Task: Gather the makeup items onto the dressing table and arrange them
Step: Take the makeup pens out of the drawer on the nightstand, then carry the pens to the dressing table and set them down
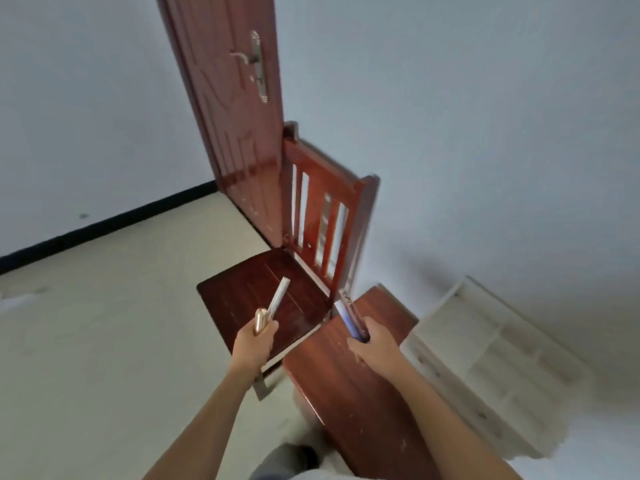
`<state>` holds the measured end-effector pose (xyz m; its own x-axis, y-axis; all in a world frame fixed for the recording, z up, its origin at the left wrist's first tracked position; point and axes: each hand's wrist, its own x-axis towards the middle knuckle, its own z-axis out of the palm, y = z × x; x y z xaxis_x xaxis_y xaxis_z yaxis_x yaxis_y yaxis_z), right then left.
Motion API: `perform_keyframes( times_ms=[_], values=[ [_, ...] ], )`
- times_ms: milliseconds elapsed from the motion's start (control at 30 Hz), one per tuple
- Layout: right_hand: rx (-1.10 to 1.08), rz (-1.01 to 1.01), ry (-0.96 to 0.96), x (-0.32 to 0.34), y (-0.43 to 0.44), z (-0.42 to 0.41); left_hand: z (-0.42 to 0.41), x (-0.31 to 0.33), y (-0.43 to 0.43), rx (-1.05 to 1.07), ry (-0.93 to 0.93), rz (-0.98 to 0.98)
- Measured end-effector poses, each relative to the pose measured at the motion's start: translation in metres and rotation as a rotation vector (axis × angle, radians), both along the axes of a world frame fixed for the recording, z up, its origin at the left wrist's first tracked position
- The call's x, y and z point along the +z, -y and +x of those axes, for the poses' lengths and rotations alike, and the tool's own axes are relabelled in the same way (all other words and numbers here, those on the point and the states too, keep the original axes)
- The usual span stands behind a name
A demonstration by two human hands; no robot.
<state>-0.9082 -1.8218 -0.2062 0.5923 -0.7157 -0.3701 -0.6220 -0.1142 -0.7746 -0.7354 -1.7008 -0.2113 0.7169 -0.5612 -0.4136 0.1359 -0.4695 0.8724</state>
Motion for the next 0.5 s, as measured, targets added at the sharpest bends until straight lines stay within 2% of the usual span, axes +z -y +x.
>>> perform_keyframes(
  times_ms=[133, 267, 500],
  values=[
    [0.276, -0.045, 0.018, 0.01, -0.024, 0.042, 0.002, 0.013, -0.067, 0.221, 0.055, -0.077],
    [0.494, -0.094, 0.029, 0.016, -0.06, 0.067, -0.01, 0.016, -0.123, 0.473, 0.028, -0.08],
    [0.846, -0.091, 0.037, 0.023, -0.166, 0.083, -0.062, 0.02, -0.237, 0.81, 0.008, -0.077]
  ],
)
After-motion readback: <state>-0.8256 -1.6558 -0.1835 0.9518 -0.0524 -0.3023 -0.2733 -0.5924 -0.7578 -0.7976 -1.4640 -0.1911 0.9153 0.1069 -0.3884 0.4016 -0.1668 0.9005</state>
